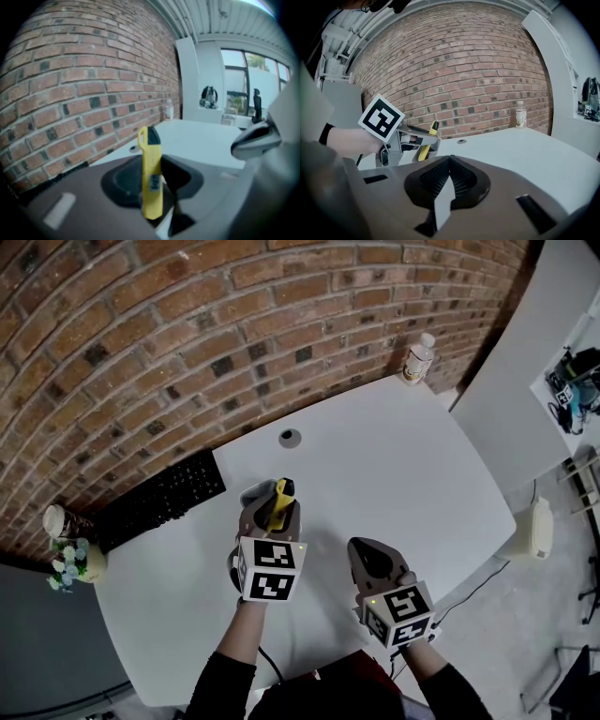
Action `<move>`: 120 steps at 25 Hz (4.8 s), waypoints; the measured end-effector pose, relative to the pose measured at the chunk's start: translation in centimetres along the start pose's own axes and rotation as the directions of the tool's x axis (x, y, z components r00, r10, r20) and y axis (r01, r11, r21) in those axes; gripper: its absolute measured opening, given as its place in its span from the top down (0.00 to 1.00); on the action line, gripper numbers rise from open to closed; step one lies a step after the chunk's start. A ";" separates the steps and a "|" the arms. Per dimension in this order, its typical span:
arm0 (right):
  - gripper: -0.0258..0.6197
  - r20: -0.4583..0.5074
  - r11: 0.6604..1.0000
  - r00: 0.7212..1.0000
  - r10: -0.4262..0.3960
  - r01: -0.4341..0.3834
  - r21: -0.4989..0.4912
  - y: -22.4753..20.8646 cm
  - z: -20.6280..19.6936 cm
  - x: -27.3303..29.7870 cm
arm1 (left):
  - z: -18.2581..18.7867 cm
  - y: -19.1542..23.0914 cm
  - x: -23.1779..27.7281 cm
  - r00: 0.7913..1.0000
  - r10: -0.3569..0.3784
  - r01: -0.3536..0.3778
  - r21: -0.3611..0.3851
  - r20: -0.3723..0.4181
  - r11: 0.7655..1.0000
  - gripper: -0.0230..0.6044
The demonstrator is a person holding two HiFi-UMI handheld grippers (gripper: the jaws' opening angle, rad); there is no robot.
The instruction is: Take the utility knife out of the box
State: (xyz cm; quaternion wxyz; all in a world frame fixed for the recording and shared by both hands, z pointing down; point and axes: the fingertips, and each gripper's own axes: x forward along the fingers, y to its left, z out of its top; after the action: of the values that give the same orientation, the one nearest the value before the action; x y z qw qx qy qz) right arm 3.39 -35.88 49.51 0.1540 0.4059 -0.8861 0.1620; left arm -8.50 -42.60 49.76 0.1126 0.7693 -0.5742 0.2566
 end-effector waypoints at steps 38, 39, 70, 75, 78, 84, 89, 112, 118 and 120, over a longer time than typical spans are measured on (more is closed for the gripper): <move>0.95 0.081 0.998 0.997 0.016 -0.011 -0.069 8.3 1.7 -3.9 | -1.0 3.0 -11.4 0.993 0.062 -0.056 -0.056 0.097 0.997 0.75; 0.95 0.082 0.997 0.996 0.018 -0.012 -0.072 8.7 1.8 -4.0 | -1.1 3.1 -11.8 0.993 0.064 -0.059 -0.058 0.097 0.997 0.76; 0.95 0.122 0.993 0.992 0.029 -0.014 -0.116 15.4 0.6 -8.7 | -9.3 2.5 -21.3 0.995 0.083 -0.075 -0.139 0.047 0.987 0.75; 0.95 0.126 0.993 0.992 0.028 -0.013 -0.118 16.1 0.3 -9.5 | -10.3 2.3 -22.6 0.995 0.088 -0.081 -0.144 0.045 0.986 0.75; 0.95 0.122 0.993 0.992 0.032 -0.017 -0.118 16.7 0.0 -9.9 | -10.9 2.3 -23.5 0.995 0.094 -0.087 -0.151 0.041 0.985 0.76; 0.95 0.097 0.993 0.994 0.044 -0.033 -0.115 18.3 -0.7 -10.8 | -12.0 2.2 -25.4 0.994 0.102 -0.093 -0.171 0.044 0.981 0.75; 0.95 0.117 0.991 0.992 0.043 -0.028 -0.130 19.1 -1.1 -11.1 | -13.3 2.0 -26.7 0.994 0.100 -0.090 -0.190 0.041 0.978 0.75; 0.95 0.083 0.993 0.996 0.041 -0.031 -0.116 23.2 -4.6 -13.6 | -16.9 0.8 -32.5 0.994 0.083 -0.062 -0.254 0.075 0.965 0.75; 0.95 0.081 0.993 0.996 0.025 -0.016 -0.117 23.3 -5.4 -14.6 | -17.1 -0.3 -33.8 0.993 0.067 -0.040 -0.257 0.099 0.965 0.75; 0.95 0.081 0.994 0.997 0.019 -0.009 -0.111 23.3 -5.6 -14.8 | -17.2 -0.5 -34.2 0.992 0.066 -0.037 -0.259 0.105 0.965 0.75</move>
State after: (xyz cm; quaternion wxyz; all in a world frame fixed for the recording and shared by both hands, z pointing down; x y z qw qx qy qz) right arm -4.50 -9.25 44.77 0.1387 0.3968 -0.9022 0.0969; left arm -19.80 -6.12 46.38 0.1723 0.7463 -0.6277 0.1393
